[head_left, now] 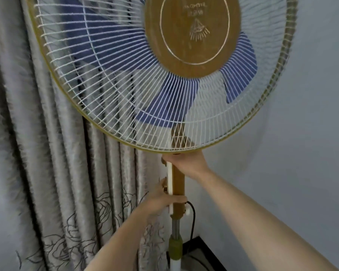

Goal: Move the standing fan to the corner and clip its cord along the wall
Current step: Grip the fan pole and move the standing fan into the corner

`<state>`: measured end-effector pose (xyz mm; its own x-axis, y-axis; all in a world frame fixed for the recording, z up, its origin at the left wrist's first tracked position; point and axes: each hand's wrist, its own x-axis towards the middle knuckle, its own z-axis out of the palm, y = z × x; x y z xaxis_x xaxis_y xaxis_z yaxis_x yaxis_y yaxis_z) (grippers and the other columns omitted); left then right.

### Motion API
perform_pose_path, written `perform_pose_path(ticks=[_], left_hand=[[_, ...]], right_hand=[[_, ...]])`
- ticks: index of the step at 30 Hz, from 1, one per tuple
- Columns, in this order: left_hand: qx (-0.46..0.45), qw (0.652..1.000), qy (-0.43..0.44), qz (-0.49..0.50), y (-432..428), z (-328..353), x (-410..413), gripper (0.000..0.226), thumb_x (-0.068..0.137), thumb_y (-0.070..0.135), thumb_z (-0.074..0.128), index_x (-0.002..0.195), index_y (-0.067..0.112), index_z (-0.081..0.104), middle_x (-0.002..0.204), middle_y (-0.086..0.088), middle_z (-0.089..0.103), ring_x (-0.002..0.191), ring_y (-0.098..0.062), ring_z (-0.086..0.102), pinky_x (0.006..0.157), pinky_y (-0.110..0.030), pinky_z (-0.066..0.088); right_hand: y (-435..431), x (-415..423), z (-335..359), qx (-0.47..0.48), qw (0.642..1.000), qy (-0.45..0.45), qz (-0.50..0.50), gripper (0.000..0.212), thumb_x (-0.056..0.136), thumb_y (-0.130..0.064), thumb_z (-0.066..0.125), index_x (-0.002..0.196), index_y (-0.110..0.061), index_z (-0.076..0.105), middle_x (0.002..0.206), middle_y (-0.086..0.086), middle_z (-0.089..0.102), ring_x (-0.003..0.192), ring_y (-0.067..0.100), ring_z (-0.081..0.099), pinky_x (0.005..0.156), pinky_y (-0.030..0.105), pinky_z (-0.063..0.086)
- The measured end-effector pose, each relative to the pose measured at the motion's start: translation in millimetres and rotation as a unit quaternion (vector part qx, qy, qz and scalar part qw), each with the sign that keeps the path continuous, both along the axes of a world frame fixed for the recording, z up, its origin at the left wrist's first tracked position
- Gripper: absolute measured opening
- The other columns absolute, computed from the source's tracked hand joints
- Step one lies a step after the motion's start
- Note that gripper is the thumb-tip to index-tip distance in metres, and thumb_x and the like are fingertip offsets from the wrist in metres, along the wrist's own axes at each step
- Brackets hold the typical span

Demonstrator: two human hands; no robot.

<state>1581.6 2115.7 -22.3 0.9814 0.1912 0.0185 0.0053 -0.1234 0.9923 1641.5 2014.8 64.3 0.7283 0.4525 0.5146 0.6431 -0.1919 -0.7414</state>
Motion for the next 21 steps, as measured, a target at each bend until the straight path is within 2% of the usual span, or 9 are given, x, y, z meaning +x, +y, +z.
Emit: perform_pose_path(ticks=[2,5,7,9,11,14,17,19,21], left_hand=[[0.017,1.000,-0.017,0.018,-0.3,-1.2,0.7,0.063,0.067,0.008,0.084,0.121,0.010,0.053,0.112,-0.014,0.065,0.092,-0.016,0.066,0.063,-0.018,0.054],[0.059,0.996,-0.043,0.052,-3.0,-5.4,-1.1,0.056,0.066,0.016,0.086,0.114,0.007,0.058,0.100,-0.009,0.069,0.085,-0.014,0.067,0.067,-0.020,0.056],[0.082,0.993,-0.053,0.071,-4.3,-8.7,-1.9,0.056,0.064,0.024,0.087,0.111,0.011,0.059,0.100,-0.008,0.071,0.088,-0.016,0.068,0.072,-0.024,0.057],[0.081,0.992,-0.065,0.071,-4.6,-11.5,-3.4,0.054,0.065,0.025,0.087,0.109,0.009,0.060,0.098,-0.009,0.072,0.086,-0.016,0.069,0.067,-0.022,0.056],[0.070,0.993,-0.077,0.061,-6.5,-11.5,-5.3,0.050,0.068,0.023,0.085,0.109,0.010,0.061,0.097,-0.010,0.072,0.082,-0.012,0.069,0.061,-0.015,0.053],[0.060,0.992,-0.088,0.064,-13.7,-13.6,-11.8,0.041,0.069,0.021,0.084,0.099,0.030,0.057,0.092,0.001,0.070,0.071,0.005,0.067,0.056,-0.007,0.049],[0.054,0.988,-0.103,0.101,-18.5,-24.2,-14.9,0.048,0.069,0.018,0.084,0.095,0.040,0.051,0.088,0.009,0.066,0.067,0.012,0.064,0.050,-0.004,0.047],[0.036,0.987,-0.097,0.120,-20.4,-34.5,-18.7,0.051,0.067,0.018,0.085,0.105,0.033,0.054,0.094,0.001,0.067,0.077,0.004,0.067,0.057,-0.013,0.054],[0.013,0.989,-0.067,0.131,-24.2,-48.4,-23.3,0.070,0.066,0.022,0.085,0.126,0.020,0.049,0.112,-0.004,0.065,0.099,-0.015,0.066,0.078,-0.031,0.058]], right_hand=[[-0.1,-0.3,3.1,0.012,1.000,-0.005,0.017,0.024,0.052,-0.053,0.066,0.067,-0.037,0.056,0.073,-0.017,0.064,0.082,0.005,0.063,0.069,0.020,0.041],[-1.1,0.6,3.1,0.020,0.999,0.001,0.042,0.041,0.057,-0.055,0.072,0.087,-0.028,0.064,0.098,-0.006,0.071,0.099,0.013,0.064,0.080,0.025,0.048],[-2.3,3.2,3.0,0.013,0.999,0.012,0.048,0.043,0.065,-0.046,0.077,0.098,-0.021,0.067,0.110,0.000,0.071,0.107,0.016,0.063,0.090,0.032,0.051],[-5.8,1.7,2.7,0.010,0.999,0.018,0.047,0.049,0.070,-0.040,0.080,0.112,-0.020,0.066,0.120,-0.002,0.067,0.114,0.015,0.060,0.095,0.030,0.048],[-10.3,-1.5,4.2,0.006,0.999,0.027,0.045,0.063,0.069,-0.046,0.081,0.125,-0.026,0.060,0.129,-0.011,0.060,0.117,0.008,0.054,0.095,0.022,0.044],[-22.8,-12.8,3.8,-0.009,0.998,0.047,0.041,0.064,0.065,-0.058,0.077,0.122,-0.040,0.056,0.116,-0.026,0.056,0.102,-0.006,0.051,0.078,0.006,0.036],[-34.9,-18.7,-3.4,0.025,0.998,0.052,0.034,0.045,0.067,-0.058,0.075,0.107,-0.045,0.060,0.102,-0.031,0.061,0.092,-0.015,0.056,0.077,0.006,0.043],[-41.3,-19.0,-16.5,0.047,0.997,0.066,0.005,0.047,0.073,-0.056,0.071,0.113,-0.032,0.066,0.106,-0.016,0.068,0.095,-0.003,0.062,0.078,0.011,0.046],[-48.1,-18.3,-37.2,0.061,0.994,0.088,-0.030,0.048,0.079,-0.052,0.067,0.117,-0.022,0.067,0.105,-0.009,0.069,0.091,0.000,0.063,0.076,0.013,0.047]])
